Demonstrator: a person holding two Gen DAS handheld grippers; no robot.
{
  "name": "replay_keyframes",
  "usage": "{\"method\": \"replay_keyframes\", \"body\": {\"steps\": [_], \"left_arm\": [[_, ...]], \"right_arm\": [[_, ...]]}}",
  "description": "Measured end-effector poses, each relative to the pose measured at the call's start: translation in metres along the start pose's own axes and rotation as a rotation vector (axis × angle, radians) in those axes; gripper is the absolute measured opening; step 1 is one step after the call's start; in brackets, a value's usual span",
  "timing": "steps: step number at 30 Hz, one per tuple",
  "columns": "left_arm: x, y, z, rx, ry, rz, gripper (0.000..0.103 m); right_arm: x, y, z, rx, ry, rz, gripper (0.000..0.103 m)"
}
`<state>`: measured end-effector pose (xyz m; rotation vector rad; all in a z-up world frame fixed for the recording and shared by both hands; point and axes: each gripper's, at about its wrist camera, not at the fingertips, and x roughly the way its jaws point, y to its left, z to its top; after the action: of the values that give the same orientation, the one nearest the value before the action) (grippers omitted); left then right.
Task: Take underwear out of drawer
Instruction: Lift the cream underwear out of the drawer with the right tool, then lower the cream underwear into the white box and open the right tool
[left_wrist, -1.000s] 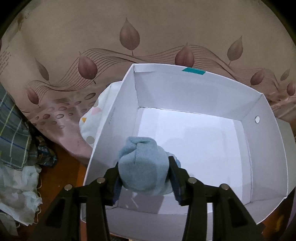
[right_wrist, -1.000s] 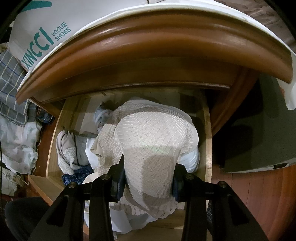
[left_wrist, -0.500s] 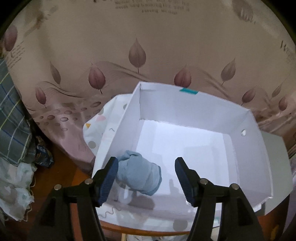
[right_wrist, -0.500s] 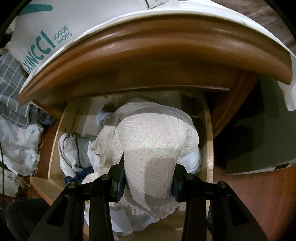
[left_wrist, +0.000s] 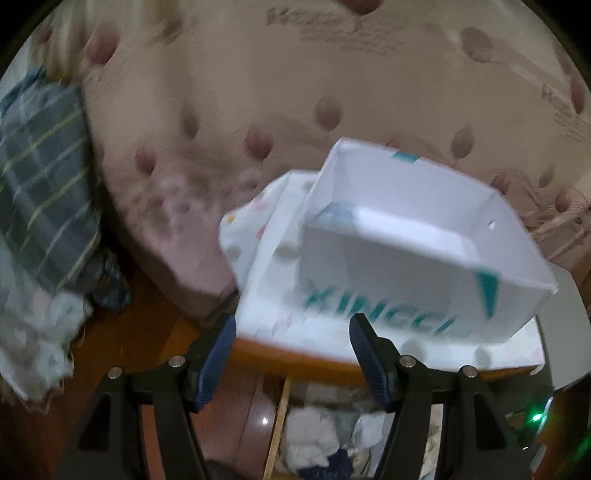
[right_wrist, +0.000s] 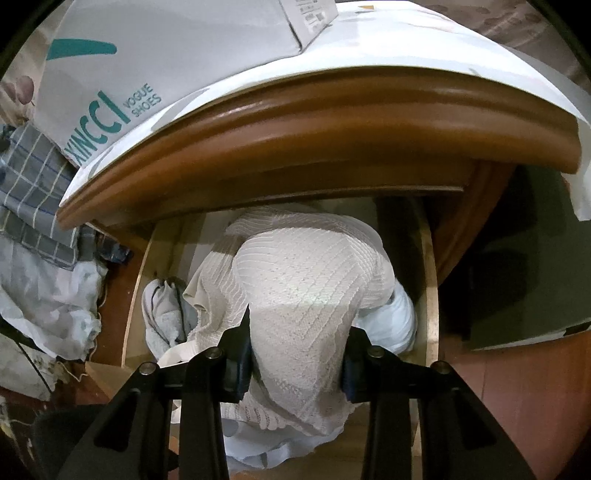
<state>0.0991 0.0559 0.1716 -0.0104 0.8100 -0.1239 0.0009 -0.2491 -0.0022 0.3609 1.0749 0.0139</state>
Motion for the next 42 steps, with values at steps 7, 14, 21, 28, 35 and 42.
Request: {"method": "replay_keyframes", "body": {"steps": [7,14,21,28,35,42], "left_arm": [[0.044,0.047,-0.059,-0.231,0.103,0.049,0.066],[0.073,0.061,-0.095,-0.311,0.135,0.109,0.066],[0.079,0.065,-0.100,-0.305,0.138,0.128,0.066],[0.089,0.079,-0.102,-0.366,0.187,0.098,0.066],[0.095,0.087,-0.103,-0.389,0.213,0.132,0.066],[0.093,0.094,-0.104,-0.398,0.208,0.171,0.066]], "right_arm": [[-0.005,0.024,-0.001,-0.073,0.029,-0.042,0.033],[-0.029,0.040,0.014,-0.116,0.043,-0.049,0.033],[-0.044,0.053,0.009,-0.119,0.073,-0.025,0.032],[-0.084,0.074,0.003,-0.174,0.041,-0.028,0.032],[-0.146,0.091,0.016,-0.213,-0.047,-0.023,0.032],[-0.213,0.115,0.061,-0.235,-0.201,-0.023,0.032]]}}
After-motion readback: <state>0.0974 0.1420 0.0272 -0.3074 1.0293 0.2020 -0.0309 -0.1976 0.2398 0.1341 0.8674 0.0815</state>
